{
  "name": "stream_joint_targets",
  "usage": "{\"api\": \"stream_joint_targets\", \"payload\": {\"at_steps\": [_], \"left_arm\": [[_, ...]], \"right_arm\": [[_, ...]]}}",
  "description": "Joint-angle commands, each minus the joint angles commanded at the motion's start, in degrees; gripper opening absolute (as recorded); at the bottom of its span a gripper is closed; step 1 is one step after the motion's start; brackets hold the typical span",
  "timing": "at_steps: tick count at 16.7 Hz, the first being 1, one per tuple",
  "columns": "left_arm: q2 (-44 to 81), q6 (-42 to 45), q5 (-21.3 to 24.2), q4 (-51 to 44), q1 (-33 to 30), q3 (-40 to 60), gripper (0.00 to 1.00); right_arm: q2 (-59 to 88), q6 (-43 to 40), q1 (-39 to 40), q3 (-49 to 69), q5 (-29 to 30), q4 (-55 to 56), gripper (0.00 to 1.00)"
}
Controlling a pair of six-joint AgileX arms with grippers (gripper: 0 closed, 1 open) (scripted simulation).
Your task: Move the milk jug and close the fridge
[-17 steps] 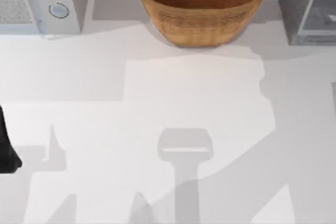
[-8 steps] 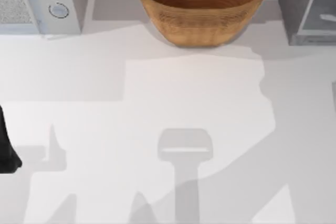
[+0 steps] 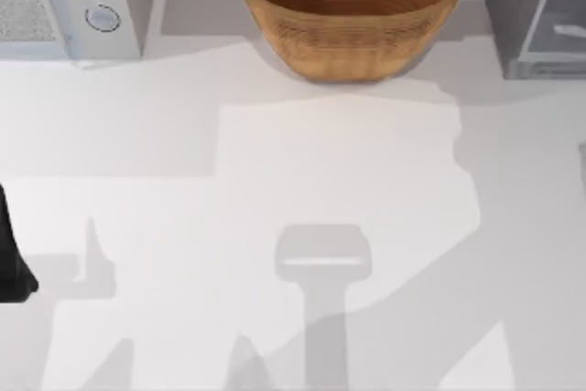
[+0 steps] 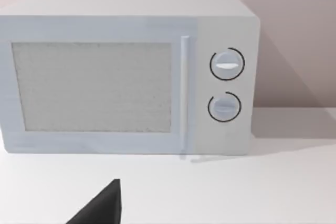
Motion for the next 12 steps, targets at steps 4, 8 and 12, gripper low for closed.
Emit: {"api": "stream_joint_targets", "payload": {"at_steps": [4,8,12], "left_arm": [[0.0,0.0,0.0,0.0,0.0,0.0,1.0],[0.0,0.0,0.0,0.0,0.0,0.0,1.0],[0.0,0.0,0.0,0.0,0.0,0.0,1.0]], "right_arm": [[-5.9,0.1,0.9,-3.2,0.2,-2.1,1.0],[-21.6,0.1,2.5,-11.4,1.2,-7.6,1.0],[-45.5,-0.1,4.4,-23.4,3.0,-15.8,1.0]]}}
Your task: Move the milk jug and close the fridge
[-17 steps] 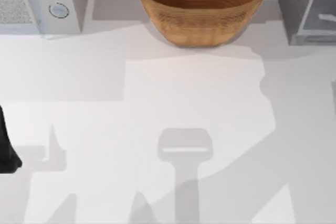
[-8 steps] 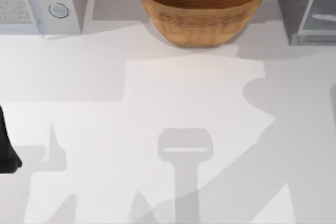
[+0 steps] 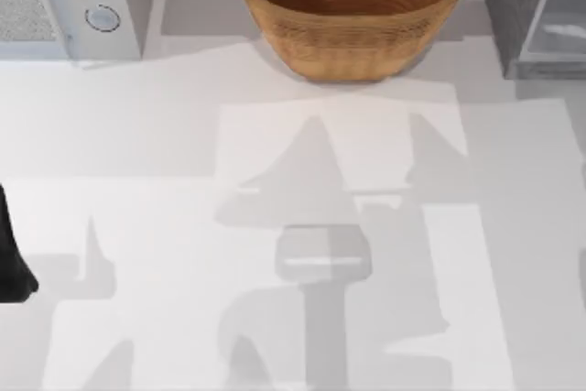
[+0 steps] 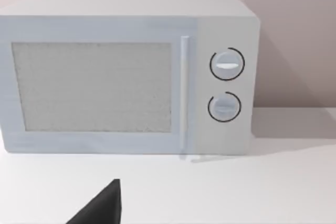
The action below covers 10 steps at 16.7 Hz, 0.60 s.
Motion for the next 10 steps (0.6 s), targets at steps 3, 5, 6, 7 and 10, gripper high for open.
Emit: {"api": "stream_joint_targets", "payload": {"at_steps": [3,5,6,7,10], "left_arm": [[0.0,0.0,0.0,0.0,0.0,0.0,1.0],[0.0,0.0,0.0,0.0,0.0,0.0,1.0],[0.0,0.0,0.0,0.0,0.0,0.0,1.0],[0.0,0.0,0.0,0.0,0.0,0.0,1.0],[0.0,0.0,0.0,0.0,0.0,0.0,1.0]], "right_arm": [[-20.6,-0.1,1.5,-10.5,1.7,-7.3,1.0],[-34.3,-0.1,2.5,-17.8,2.9,-12.3,1.0],[-40.9,0.0,3.0,-21.4,3.5,-14.8,1.0],[-47.2,0.0,3.5,-25.0,4.1,-17.3,1.0],[-63.9,0.2,4.9,-34.9,5.6,-24.2,1.0]]}}
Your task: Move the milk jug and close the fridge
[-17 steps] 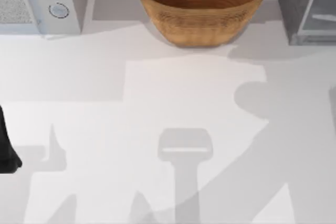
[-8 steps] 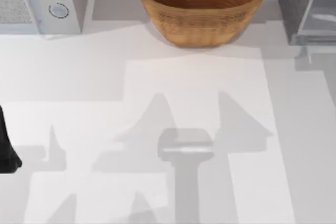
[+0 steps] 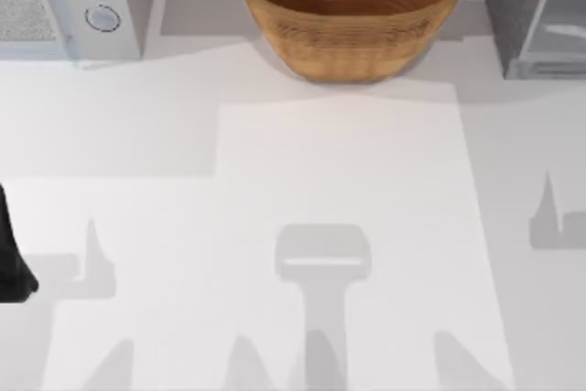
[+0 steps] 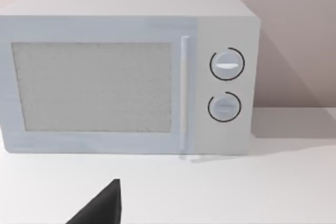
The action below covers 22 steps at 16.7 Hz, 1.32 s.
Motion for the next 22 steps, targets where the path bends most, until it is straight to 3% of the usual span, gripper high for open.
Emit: {"api": "stream_joint_targets", "payload": {"at_steps": [4,8,16,22], "left_arm": [[0.0,0.0,0.0,0.0,0.0,0.0,1.0],[0.0,0.0,0.0,0.0,0.0,0.0,1.0],[0.0,0.0,0.0,0.0,0.0,0.0,1.0],[0.0,0.0,0.0,0.0,0.0,0.0,1.0]], "right_arm": [[-14.7,0.3,1.5,-10.1,1.5,-7.1,1.0],[-19.7,0.3,2.1,-14.2,2.1,-9.9,1.0],[-22.4,0.5,2.2,-11.7,1.8,-13.6,1.0],[-36.0,0.3,2.4,-0.5,1.8,-36.4,1.0]]}}
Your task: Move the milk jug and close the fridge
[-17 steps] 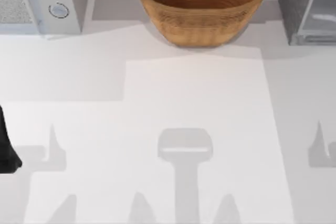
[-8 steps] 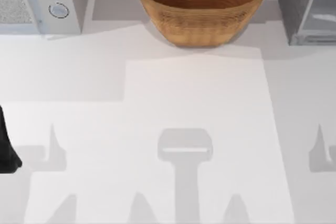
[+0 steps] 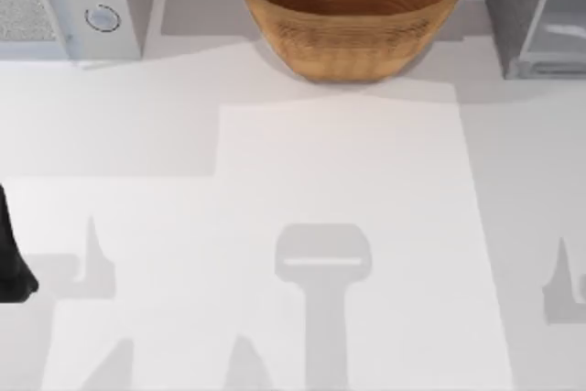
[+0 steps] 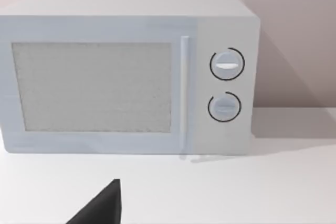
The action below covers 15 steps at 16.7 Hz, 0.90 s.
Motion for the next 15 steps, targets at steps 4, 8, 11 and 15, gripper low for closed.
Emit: {"api": "stream_joint_targets", "payload": {"at_steps": [4,8,11,15], "left_arm": [[0.0,0.0,0.0,0.0,0.0,0.0,1.0],[0.0,0.0,0.0,0.0,0.0,0.0,1.0],[0.0,0.0,0.0,0.0,0.0,0.0,1.0],[0.0,0.0,0.0,0.0,0.0,0.0,1.0]], "right_arm": [[-11.1,-0.4,-0.1,9.1,0.3,-21.4,1.0],[-21.1,-0.6,-0.2,17.3,0.5,-41.4,1.0],[-26.6,-0.6,-0.2,21.7,0.6,-52.0,1.0],[-29.9,-0.6,-0.2,24.4,0.6,-57.7,1.0]]}}
